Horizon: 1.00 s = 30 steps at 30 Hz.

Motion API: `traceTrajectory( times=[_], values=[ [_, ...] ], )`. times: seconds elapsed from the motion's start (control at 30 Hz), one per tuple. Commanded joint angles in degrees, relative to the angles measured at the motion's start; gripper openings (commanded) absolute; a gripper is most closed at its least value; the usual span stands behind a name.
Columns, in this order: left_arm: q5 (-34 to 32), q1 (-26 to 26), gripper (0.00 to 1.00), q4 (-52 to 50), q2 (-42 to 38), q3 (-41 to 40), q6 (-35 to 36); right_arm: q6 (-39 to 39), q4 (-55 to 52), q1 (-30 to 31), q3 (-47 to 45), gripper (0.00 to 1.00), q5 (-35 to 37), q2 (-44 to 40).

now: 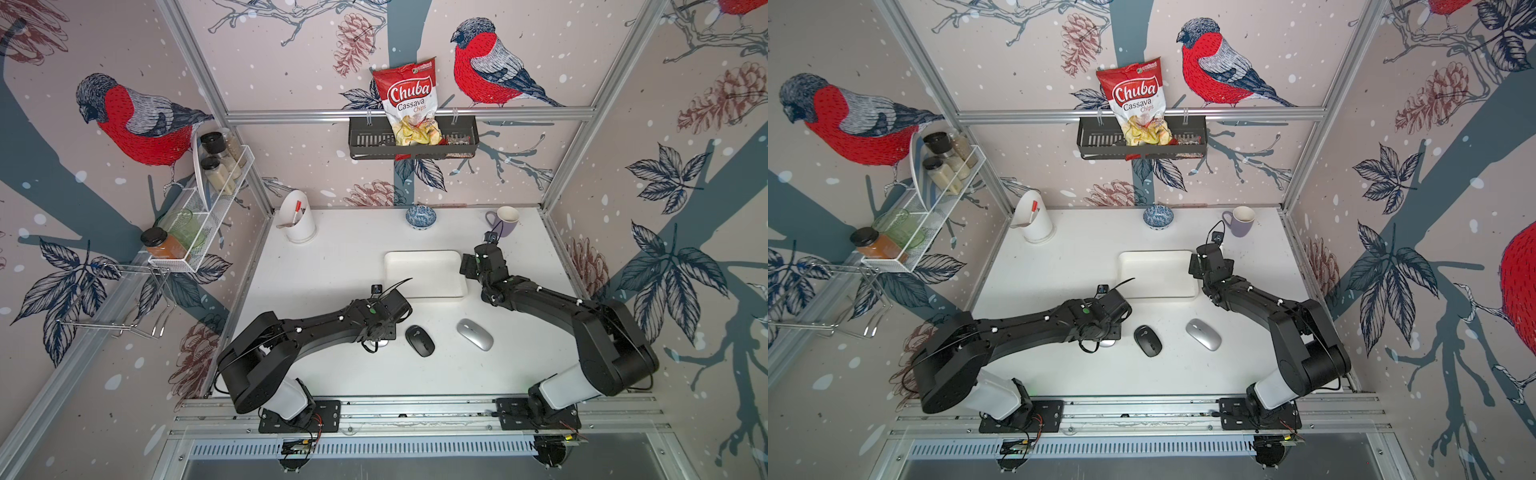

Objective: Put the mouse in the storage box
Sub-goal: Pick up the mouse from the center of the board, then place the mouse in the storage box.

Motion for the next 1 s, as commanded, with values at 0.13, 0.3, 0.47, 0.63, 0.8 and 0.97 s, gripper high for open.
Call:
traceTrajectory(
  times=[0.13,0.3,0.47,0.63,0.8,0.97],
  values=[
    [-8.67,0.53,0.58,-5.75,-5.65,6.75,5.37,0.07,1.14,0.19,1.11,0.88,-0.95,0.41],
    [-7.32,5.14,0.58,-0.56,0.67,15.26,12.70,1.16,2.87,0.30,0.14,0.88,-1.11,0.58],
    [-5.35,8.68,0.59,6.21,11.35,23.97,20.70,1.07,2.04,0.37,-0.36,0.88,-0.76,-0.10],
    [-2.37,9.87,0.60,6.20,21.88,34.06,24.24,0.18,0.83,0.12,-1.32,0.88,1.11,-1.80],
    [-1.81,9.96,0.61,5.68,27.17,37.24,24.48,0.33,1.31,-0.25,-3.23,0.88,1.86,-3.60],
    [-0.61,10.04,0.61,5.37,29.06,35.39,23.45,0.03,1.53,-1.05,-3.52,0.88,0.96,-3.45]
  ],
)
